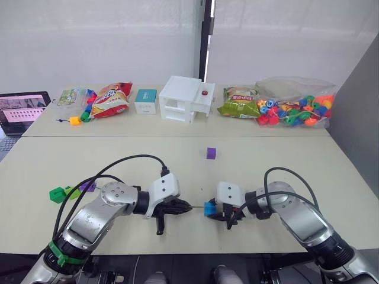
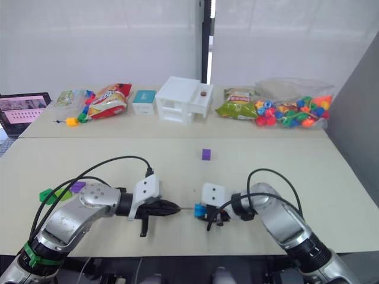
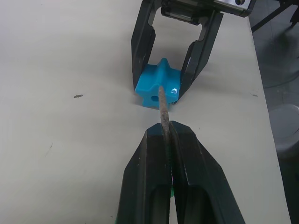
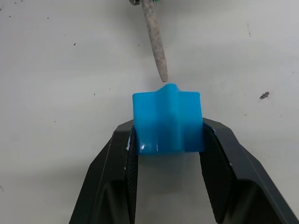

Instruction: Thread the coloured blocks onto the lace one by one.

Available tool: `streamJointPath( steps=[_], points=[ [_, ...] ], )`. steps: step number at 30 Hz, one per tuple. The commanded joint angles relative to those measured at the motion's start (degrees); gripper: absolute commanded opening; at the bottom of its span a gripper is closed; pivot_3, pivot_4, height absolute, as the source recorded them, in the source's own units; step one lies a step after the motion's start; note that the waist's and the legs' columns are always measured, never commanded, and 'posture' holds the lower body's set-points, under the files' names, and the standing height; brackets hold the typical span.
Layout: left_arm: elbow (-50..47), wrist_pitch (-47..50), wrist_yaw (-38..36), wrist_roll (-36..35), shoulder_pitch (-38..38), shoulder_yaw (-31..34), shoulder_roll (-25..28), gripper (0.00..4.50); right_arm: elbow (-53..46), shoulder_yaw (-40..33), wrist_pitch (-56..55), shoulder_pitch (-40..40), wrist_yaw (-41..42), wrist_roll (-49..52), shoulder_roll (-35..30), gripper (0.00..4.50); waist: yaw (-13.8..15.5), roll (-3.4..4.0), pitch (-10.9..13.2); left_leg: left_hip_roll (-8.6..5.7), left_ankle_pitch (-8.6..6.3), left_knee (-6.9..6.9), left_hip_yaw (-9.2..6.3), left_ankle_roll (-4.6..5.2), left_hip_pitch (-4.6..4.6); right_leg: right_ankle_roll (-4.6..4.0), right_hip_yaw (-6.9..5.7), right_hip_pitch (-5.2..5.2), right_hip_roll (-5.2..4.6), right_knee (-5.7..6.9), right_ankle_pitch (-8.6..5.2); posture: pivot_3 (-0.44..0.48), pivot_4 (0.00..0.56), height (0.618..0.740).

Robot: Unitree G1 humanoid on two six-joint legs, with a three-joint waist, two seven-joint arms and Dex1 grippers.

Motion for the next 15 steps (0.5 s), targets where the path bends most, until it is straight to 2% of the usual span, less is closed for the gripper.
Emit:
streamJointPath(
  steps=[1,15],
  points=[
    [-0.1,-1.1,-0.1,-0.1,-0.1,-0.5,-0.2,0.0,0.1,0.0,0.9,0.3,-0.3,0.2,-0.5,1.34,0.0,0.0,0.0,0.0,0.0,0.0,0.0,0.0,0.0,0.0,0.0,0.0,0.0,0.0,0.0,0.0,0.15,0.74],
    [1.9,-3.3,0.1,0.3,0.2,-1.6,-0.8,0.0,-1.4,0.1,1.9,1.2,-0.9,1.0,-1.4,1.34,0.1,0.0,0.0,-0.01,0.0,0.0,0.0,0.0,-0.01,0.0,0.0,-0.01,0.0,0.0,0.0,0.0,0.15,0.74]
  ],
)
